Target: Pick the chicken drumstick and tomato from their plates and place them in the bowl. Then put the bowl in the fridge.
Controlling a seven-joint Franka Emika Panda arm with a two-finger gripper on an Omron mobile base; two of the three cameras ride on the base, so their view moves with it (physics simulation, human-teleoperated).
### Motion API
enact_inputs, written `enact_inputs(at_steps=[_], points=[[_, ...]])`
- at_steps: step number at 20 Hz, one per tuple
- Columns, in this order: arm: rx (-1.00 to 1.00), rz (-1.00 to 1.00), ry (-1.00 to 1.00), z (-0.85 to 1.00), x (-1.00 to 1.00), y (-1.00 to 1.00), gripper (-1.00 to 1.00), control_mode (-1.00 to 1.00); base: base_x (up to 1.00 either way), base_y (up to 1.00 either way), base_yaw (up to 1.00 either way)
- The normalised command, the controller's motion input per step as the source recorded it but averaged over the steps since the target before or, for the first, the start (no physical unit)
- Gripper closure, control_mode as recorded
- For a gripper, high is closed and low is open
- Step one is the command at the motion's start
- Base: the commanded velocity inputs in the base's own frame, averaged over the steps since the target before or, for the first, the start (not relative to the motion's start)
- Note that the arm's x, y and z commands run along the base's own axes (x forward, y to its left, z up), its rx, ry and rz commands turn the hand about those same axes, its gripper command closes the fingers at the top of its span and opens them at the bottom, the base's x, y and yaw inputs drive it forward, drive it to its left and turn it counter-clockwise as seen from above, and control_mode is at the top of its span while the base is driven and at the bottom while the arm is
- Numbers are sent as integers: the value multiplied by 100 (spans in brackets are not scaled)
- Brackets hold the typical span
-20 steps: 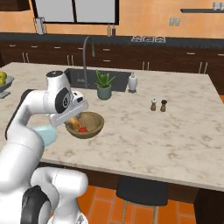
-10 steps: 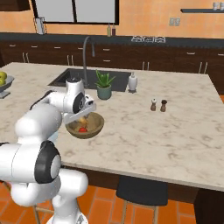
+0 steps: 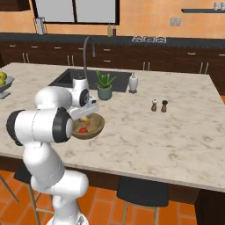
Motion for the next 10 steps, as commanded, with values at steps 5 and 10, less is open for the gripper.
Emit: enact_inputs(at_steps=[5,10], points=[[-1,0,3,-54,3,1,100,-100,0,0,0],[0,-2,-1,-13,0,0,100,-100,0,0,0]])
